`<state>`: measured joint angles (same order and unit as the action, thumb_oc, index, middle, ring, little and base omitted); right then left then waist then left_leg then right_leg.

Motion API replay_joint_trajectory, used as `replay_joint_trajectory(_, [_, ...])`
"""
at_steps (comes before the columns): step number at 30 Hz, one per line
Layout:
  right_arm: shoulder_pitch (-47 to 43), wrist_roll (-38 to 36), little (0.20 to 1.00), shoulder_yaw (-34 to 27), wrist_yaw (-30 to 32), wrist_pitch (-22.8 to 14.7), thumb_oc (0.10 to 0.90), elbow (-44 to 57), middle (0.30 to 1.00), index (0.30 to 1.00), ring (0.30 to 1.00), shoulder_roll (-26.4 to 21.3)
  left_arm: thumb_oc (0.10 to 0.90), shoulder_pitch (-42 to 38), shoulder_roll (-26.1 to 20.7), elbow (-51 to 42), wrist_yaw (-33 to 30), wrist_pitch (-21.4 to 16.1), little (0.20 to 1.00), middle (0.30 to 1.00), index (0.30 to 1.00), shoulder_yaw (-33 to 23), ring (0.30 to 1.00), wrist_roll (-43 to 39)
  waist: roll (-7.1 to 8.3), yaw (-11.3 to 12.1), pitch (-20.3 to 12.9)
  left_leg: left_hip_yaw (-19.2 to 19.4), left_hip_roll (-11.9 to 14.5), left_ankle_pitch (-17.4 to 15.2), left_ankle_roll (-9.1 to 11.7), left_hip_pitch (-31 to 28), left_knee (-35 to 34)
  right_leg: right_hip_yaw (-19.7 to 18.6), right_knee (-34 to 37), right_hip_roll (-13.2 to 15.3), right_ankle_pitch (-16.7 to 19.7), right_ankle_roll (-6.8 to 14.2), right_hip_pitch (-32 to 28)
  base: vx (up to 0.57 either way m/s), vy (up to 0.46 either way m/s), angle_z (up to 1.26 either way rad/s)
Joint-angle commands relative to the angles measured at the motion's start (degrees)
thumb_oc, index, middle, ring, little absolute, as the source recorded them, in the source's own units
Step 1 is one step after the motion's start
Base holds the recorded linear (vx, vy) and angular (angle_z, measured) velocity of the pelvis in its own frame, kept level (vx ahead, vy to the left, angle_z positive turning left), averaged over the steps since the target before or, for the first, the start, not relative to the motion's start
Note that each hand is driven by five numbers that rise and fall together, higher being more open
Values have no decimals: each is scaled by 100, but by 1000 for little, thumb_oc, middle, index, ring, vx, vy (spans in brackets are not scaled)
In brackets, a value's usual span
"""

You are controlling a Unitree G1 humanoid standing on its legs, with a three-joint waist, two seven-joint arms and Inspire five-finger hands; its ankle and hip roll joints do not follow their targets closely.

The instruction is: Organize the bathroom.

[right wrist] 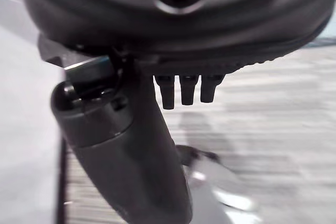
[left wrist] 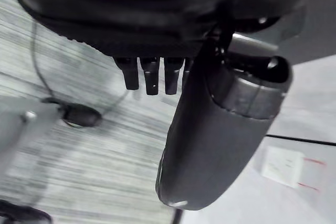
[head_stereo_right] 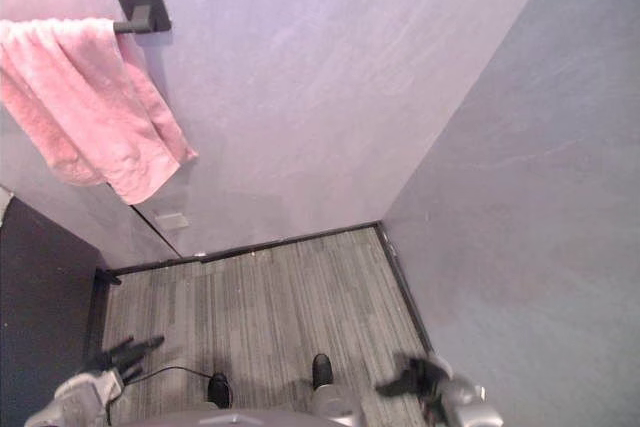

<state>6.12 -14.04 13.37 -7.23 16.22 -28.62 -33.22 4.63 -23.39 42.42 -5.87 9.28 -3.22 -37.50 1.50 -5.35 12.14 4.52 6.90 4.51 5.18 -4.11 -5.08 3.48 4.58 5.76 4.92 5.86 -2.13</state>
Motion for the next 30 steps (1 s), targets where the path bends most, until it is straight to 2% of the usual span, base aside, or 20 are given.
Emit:
replay_joint_trajectory(1, [-177,-737,900,-357,-677,-302,800,1454,900,900,900,-311,800,-264,-1326,-578,-207,-286,900,900,900,-436,900,660,87,-21,-117,161,-127,-567,-258,-113,442,35,-305,483,243,572,630,43,-36,0])
replay_joint_trajectory(2, [-174,-802,900,-459,-746,-583,800,1676,900,900,900,-402,800,-258,-1401,-716,-153,-384,900,900,900,-470,900,688,93,-29,-127,187,-122,-562,-256,-118,429,34,-301,488,247,588,637,27,-30,0])
replay_joint_trajectory(3, [-265,-918,900,-774,-994,-688,800,2209,900,900,900,-648,800,-319,-1589,-1079,-158,-557,900,900,900,-567,900,1101,103,-34,-149,269,-104,-573,-255,-133,425,51,-297,501,242,628,635,37,-41,1])
replay_joint_trajectory(6, [-558,-1101,900,-1065,-1094,-961,800,2676,900,900,900,-939,800,-508,-1896,-1778,-499,-351,900,900,900,-599,900,1471,131,-6,-190,349,-91,-582,-236,-141,428,59,-286,519,240,678,620,30,-37,2])
replay_joint_trajectory(9, [-1029,-1178,900,-1111,-1024,-1128,800,2756,900,900,900,-1093,800,-900,-2149,-2118,-598,-383,900,900,900,-464,900,1959,154,52,-227,388,-79,-608,-226,-171,437,106,-274,546,218,714,554,47,-49,6])
replay_joint_trajectory(11, [-1647,-1291,900,-912,-908,-919,800,2808,900,900,900,-1167,800,-1304,-2378,-2759,-603,-55,900,900,900,-344,900,2325,148,176,-300,358,-69,-643,-204,-188,435,125,-232,552,173,716,464,81,-59,13])
replay_joint_trajectory(16, [-2348,-1438,900,-462,-755,-580,800,2868,900,900,900,-1066,800,-1730,-2692,-3399,-271,37,900,900,900,-184,900,2598,120,312,-378,313,-49,-655,-170,-240,391,155,-222,561,105,696,348,60,-29,3])
replay_joint_trajectory(20, [-3121,-1116,900,157,-608,-442,800,2686,900,900,900,-892,800,-2207,-2904,-3489,-619,89,900,900,900,-38,900,2565,95,413,-460,305,-13,-629,-131,-325,301,195,-192,586,70,690,253,53,-7,7])
replay_joint_trajectory(24, [-3996,-1026,900,770,-372,-200,800,2572,900,900,900,-600,800,-2704,-2849,-3070,-1199,122,900,900,900,216,900,2304,93,488,-523,341,37,-573,-70,-353,272,252,-135,615,101,680,215,31,32,8])
replay_joint_trajectory(27, [-4361,-955,900,1000,-218,75,800,2556,900,900,900,-471,800,-2847,-2667,-3021,-1262,107,900,900,900,289,900,2326,99,521,-526,514,108,-616,-11,-328,455,335,-154,700,85,689,171,6,118,8])
replay_joint_trajectory(30, [-4440,-947,900,1053,-231,130,800,2473,900,900,900,-461,800,-2981,-2619,-3077,-1233,251,900,900,900,328,900,2403,112,580,-487,507,4,-697,-48,-200,654,459,-280,901,119,778,185,0,188,21])
